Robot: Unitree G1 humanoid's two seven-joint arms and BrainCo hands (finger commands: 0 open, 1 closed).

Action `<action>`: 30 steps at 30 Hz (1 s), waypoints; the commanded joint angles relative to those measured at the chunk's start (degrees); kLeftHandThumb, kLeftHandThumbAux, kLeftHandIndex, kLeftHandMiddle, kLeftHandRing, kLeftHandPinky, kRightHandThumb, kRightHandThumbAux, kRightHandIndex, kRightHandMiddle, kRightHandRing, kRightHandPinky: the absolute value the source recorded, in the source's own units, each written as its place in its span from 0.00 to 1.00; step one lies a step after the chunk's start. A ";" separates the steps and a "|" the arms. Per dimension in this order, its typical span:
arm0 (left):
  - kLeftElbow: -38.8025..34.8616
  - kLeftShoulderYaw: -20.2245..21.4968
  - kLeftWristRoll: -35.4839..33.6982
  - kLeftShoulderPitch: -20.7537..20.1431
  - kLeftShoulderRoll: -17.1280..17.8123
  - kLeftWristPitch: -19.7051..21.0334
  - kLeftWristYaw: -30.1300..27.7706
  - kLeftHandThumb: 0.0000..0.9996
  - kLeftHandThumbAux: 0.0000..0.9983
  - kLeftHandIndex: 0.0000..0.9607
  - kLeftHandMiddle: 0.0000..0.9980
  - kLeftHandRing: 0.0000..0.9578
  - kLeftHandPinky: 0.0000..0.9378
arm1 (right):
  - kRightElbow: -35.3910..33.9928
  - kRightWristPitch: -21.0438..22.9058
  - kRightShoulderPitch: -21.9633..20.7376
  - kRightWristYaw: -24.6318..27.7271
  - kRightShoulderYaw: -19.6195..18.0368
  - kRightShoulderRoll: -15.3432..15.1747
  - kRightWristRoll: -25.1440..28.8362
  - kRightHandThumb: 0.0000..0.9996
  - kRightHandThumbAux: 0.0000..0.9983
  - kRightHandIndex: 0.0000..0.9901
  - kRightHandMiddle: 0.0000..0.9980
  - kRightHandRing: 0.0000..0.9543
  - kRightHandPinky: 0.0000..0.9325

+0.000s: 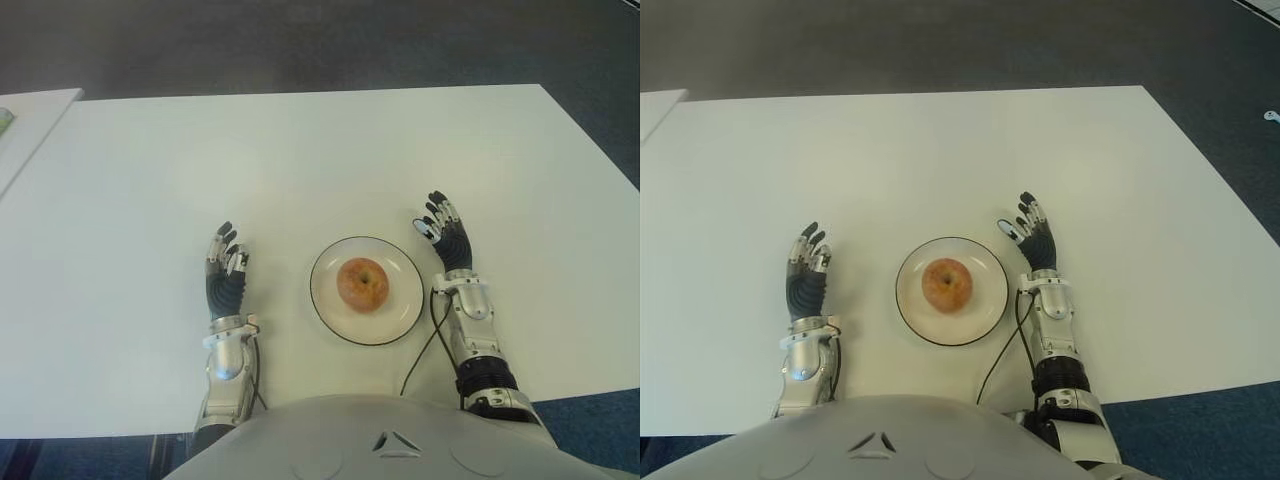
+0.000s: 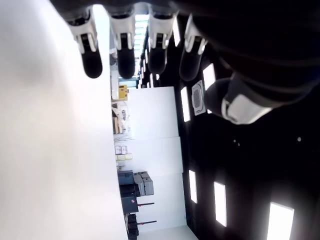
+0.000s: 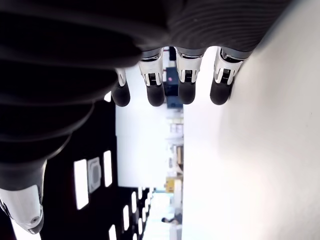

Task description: Put the apples into the plate.

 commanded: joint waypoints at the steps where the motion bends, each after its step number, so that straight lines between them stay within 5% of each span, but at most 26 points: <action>1: 11.41 -0.50 3.43 -1.05 0.09 -2.28 2.87 0.06 0.54 0.13 0.11 0.13 0.19 | 2.46 2.06 4.29 2.21 0.64 0.59 0.82 0.13 0.60 0.00 0.00 0.00 0.00; 22: 15.09 -2.70 -2.71 0.00 -1.33 -11.06 -3.22 0.12 0.55 0.22 0.16 0.16 0.22 | -6.10 4.48 11.29 8.62 1.16 -1.52 2.48 0.11 0.67 0.00 0.00 0.00 0.00; 30: 15.95 -2.25 -5.69 0.59 0.38 -12.79 -7.36 0.10 0.53 0.18 0.17 0.18 0.24 | -10.36 4.37 14.86 9.47 1.32 -1.29 3.23 0.11 0.67 0.00 0.00 0.00 0.00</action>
